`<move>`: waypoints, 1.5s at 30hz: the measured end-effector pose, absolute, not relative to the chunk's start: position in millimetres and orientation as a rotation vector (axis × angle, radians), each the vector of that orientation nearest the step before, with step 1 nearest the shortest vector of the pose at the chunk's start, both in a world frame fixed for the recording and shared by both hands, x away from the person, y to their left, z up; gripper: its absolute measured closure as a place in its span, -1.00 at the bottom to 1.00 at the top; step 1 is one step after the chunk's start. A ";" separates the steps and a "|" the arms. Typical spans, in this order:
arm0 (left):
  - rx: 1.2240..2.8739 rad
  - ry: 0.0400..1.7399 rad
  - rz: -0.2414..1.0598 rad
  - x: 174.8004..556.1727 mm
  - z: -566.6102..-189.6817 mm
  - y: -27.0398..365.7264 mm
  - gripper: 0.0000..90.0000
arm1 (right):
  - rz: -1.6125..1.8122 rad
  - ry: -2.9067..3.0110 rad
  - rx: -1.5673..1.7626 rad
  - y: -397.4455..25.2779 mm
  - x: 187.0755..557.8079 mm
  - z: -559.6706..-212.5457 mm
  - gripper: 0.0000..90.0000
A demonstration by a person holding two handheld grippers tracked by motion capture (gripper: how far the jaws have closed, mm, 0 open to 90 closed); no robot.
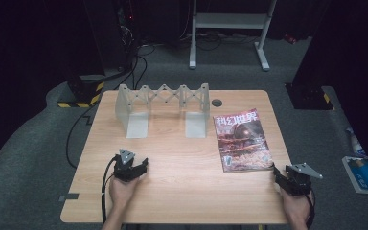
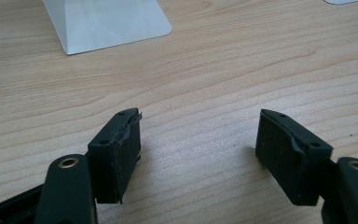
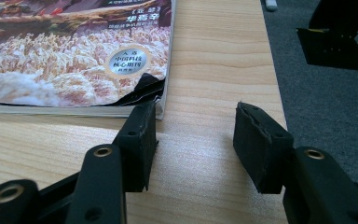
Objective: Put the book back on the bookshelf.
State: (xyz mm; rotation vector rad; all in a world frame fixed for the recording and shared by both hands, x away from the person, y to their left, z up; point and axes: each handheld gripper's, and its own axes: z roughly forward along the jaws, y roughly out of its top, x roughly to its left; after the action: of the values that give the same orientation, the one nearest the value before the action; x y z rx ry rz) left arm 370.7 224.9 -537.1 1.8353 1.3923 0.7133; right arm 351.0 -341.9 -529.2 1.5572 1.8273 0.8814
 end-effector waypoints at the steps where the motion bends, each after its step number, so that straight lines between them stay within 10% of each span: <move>1: 1.835 1.391 0.714 370.8 -537.1 225.0 -0.31 | 0.888 1.832 1.563 -342.8 350.9 -528.6 0.14; 45: 1.825 1.370 0.714 370.6 -537.8 224.3 -0.15 | 0.908 1.964 1.518 -317.7 421.6 -482.3 0.32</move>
State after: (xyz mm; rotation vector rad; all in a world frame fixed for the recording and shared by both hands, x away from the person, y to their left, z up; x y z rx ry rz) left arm 370.6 224.3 -537.8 1.8245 1.3704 0.7140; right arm 421.6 -317.7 -482.3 1.5178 1.9637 0.9079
